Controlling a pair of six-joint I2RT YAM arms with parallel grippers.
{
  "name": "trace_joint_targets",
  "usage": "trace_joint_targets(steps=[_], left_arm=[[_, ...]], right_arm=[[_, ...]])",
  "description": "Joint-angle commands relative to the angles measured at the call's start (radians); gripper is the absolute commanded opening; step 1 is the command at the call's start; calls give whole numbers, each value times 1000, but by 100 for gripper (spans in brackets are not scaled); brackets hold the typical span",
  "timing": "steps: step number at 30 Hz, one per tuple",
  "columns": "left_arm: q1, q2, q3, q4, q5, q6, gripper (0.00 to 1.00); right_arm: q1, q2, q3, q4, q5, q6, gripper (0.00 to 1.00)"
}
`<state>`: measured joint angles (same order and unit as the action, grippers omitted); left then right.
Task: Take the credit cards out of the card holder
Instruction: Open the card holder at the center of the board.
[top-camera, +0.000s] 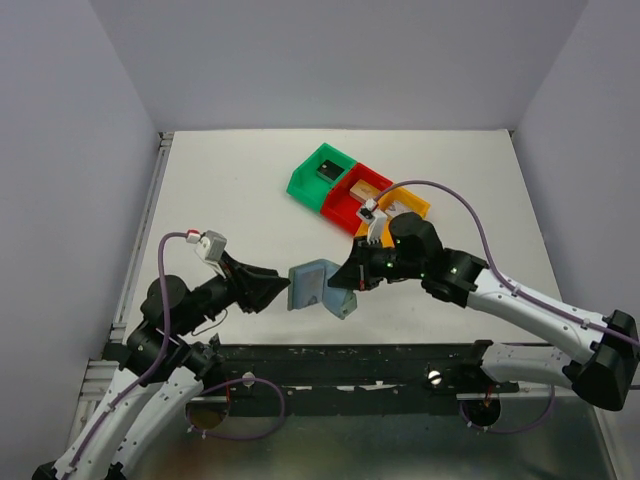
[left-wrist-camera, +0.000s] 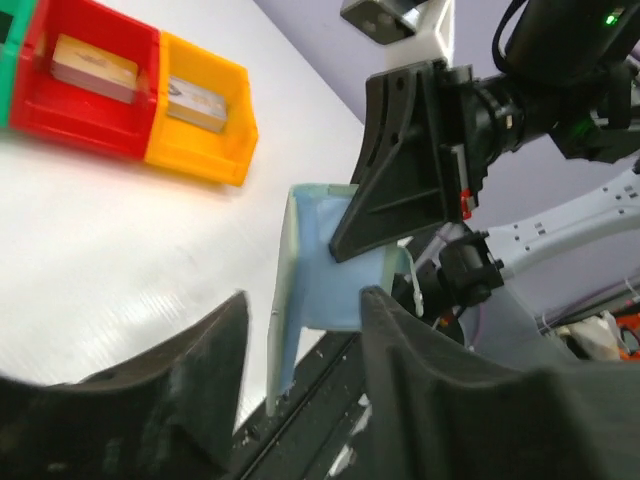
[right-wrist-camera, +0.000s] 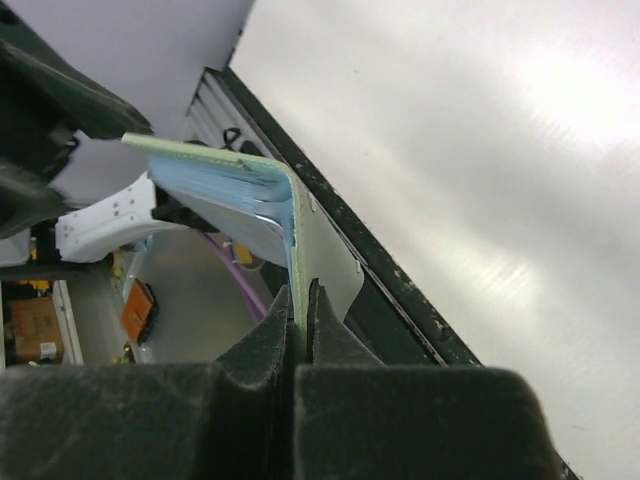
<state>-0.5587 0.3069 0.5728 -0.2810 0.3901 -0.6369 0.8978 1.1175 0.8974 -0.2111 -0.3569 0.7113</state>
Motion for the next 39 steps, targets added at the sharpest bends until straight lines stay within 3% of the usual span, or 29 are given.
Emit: trace_joint_targets(steps=[1,4,11,20,27,33,39], left_arm=[[-3,-63,-11,-66,-117,0,67],[-3,-84,-5,-113,-157,13,73],[-3,-121,-53,-112,-165,-15,74],[-3,-115,-273,115,-86,-173,74],[-3,-5,-326,238,-65,-187,86],[-3,115,-356,396,-34,-214,79],[-4,187,-363,414,-53,-228,73]], right_arm=[[0,51,20,-76,30,-56,0],[-5,94,12,-53,19,-58,0],[-34,180,-21,42,-14,-47,0],[-92,327,-78,160,-80,-15,0],[-120,409,-100,199,-126,-26,0],[-134,450,-118,245,-142,-15,0],[-155,481,-124,225,-126,-16,1]])
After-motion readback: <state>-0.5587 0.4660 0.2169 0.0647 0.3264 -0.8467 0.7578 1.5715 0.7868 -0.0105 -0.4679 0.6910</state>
